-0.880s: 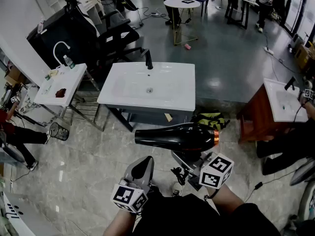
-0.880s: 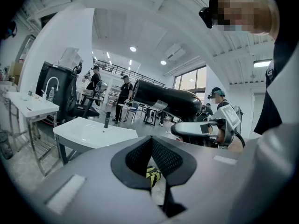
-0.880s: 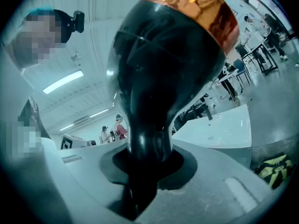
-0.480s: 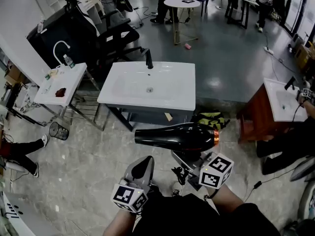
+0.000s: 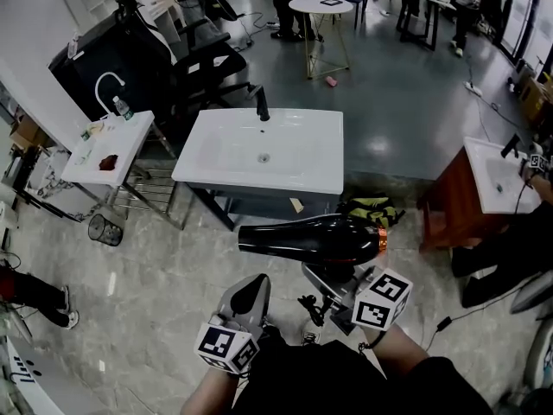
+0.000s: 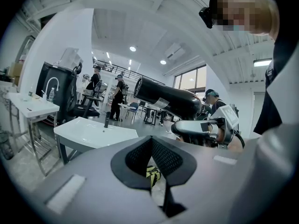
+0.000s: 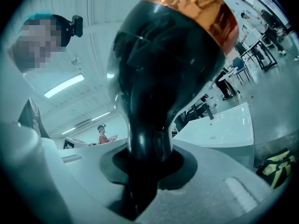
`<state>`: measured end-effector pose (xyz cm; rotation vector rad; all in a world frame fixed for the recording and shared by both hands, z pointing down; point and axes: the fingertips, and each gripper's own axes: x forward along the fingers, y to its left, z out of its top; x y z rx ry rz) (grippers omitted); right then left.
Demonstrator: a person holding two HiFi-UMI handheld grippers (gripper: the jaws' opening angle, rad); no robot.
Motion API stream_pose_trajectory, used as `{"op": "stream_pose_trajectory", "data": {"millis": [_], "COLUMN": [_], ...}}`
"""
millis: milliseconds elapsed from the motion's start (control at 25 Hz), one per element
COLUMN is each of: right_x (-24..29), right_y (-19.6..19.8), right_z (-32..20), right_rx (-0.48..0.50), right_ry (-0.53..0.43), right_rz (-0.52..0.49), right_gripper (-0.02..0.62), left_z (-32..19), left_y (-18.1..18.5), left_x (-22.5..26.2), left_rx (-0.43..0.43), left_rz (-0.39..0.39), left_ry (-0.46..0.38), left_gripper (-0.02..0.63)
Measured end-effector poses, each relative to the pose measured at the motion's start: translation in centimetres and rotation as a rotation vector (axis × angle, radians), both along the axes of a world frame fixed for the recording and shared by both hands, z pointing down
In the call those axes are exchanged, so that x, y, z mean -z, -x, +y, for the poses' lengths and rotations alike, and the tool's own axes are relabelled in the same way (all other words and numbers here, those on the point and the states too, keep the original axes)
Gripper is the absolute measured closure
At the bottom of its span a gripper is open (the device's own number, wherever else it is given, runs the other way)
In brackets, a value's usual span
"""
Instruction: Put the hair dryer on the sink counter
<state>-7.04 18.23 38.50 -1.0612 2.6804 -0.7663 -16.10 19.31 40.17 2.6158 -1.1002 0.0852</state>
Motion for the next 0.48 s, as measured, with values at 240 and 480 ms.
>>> {"op": "stream_pose_trajectory", "data": {"millis": [240,480], "right_x": [-0.3,0.1], "right_y": [-0.8,-1.7], "right_z": [-0.2,-0.6], "right_rx": [-0.005,-0.026], "right_ry": [-0.001,0.004], "right_rz": [0.003,-0.014], "right_gripper": [0.508,0.508], "left_z": [-0.1,-0.6], "left_y": [-1.0,-1.7], "left_x": [0.0,0.5], "left_rx": [-0.009,-0.028], "left_rz": [-0.005,-0.025], "left_ry": [0.004,0.007], "left_gripper": [0.603,0.603]}}
